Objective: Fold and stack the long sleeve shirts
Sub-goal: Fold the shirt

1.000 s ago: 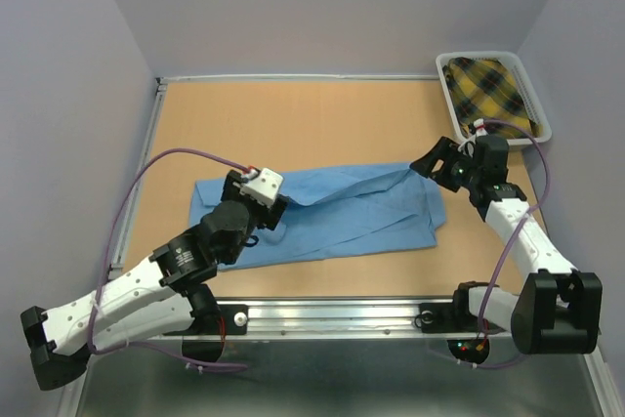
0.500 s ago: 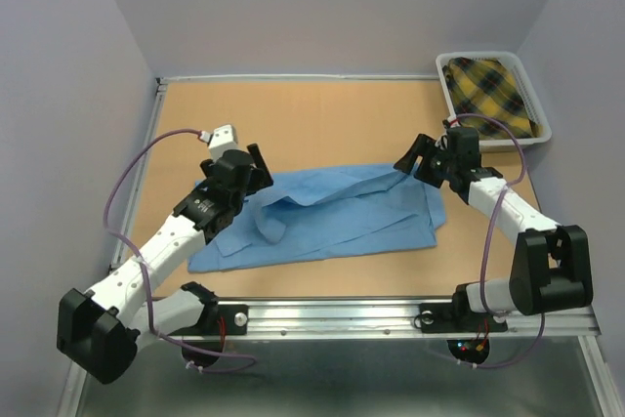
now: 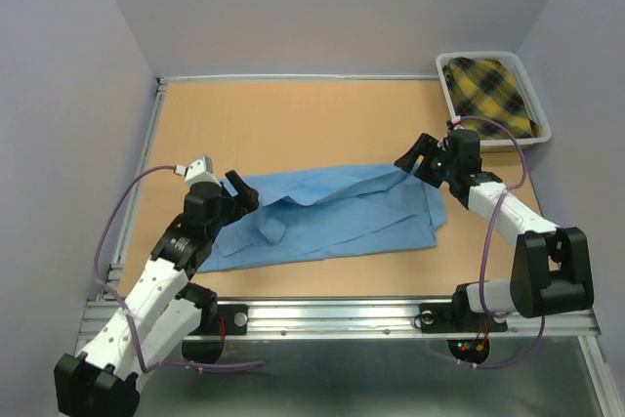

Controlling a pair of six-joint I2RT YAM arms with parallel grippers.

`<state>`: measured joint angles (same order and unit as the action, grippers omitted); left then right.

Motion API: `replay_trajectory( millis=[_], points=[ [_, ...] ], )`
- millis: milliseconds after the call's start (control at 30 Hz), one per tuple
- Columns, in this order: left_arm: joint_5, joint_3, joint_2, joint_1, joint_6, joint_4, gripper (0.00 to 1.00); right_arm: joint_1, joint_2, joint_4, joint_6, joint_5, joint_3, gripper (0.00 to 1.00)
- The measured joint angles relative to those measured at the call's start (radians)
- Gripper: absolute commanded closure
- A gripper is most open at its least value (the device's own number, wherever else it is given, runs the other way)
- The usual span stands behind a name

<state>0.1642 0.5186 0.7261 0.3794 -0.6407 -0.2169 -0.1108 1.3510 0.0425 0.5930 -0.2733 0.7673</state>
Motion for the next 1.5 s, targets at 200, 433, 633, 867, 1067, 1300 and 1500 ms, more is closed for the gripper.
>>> replay_trajectory(
  millis=[200,433,633,867,1067,1300,1500],
  points=[
    [-0.039,-0.086,-0.257,0.014,0.007,0.017,0.11,0.0,-0.047,-0.007,-0.018,-0.017,-0.032,0.25],
    [-0.002,-0.154,-0.257,0.175,-0.066,0.075,0.17,0.0,-0.089,-0.014,-0.019,-0.024,-0.032,0.25],
    [0.139,-0.234,-0.175,0.42,-0.15,0.082,0.17,0.0,-0.106,-0.02,-0.021,-0.025,-0.032,0.25],
    [0.288,-0.216,-0.12,0.484,-0.232,0.083,0.2,0.0,-0.107,-0.027,-0.02,-0.037,-0.039,0.25],
    [0.346,-0.157,0.045,0.485,-0.328,0.028,0.39,0.0,-0.107,-0.028,-0.02,-0.037,-0.043,0.25],
    [0.37,-0.155,0.092,0.485,-0.361,0.014,0.41,0.0,-0.089,-0.06,0.008,-0.037,-0.065,0.26],
    [0.367,-0.135,0.14,0.484,-0.344,0.055,0.41,0.0,-0.009,-0.106,0.094,-0.016,-0.159,0.27]
  ],
)
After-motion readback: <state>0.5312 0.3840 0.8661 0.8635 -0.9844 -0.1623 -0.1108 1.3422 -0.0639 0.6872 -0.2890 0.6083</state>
